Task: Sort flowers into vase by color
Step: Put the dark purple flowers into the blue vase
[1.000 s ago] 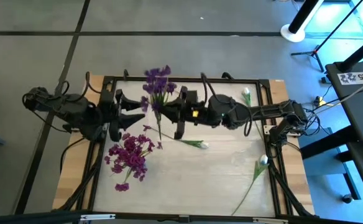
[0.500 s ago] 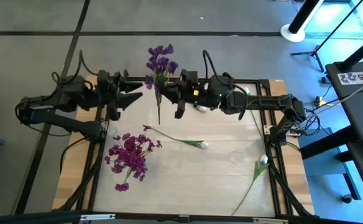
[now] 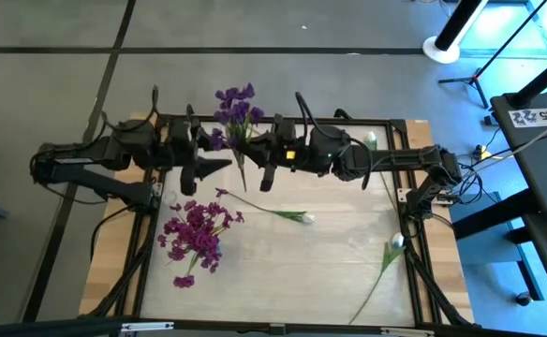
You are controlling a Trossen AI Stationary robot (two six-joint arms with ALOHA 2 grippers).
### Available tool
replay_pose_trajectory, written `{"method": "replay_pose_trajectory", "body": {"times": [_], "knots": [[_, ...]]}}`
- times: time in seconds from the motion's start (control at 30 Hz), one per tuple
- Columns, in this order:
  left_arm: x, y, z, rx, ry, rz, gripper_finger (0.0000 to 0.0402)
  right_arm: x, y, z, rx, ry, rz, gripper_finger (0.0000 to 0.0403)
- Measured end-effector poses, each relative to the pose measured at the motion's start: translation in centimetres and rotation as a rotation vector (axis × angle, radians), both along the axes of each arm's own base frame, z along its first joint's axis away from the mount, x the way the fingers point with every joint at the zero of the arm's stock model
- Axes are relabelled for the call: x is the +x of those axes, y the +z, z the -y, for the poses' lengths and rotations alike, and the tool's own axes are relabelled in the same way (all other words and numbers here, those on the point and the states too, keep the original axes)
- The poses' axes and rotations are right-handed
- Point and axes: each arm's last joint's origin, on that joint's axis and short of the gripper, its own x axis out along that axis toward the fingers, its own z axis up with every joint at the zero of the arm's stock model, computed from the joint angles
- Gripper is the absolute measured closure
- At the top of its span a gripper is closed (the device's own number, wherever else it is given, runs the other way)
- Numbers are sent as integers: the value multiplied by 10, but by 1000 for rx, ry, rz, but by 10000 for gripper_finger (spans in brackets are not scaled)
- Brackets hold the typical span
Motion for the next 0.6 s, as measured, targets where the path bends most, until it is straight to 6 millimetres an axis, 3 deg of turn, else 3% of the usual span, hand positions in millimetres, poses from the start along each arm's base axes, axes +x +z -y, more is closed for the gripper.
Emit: {"method": "replay_pose_trajectory", "body": {"times": [0.6], "knots": [[42, -15, 10, 47, -4, -32, 183, 1, -6, -5, -46, 11, -67, 395]]}}
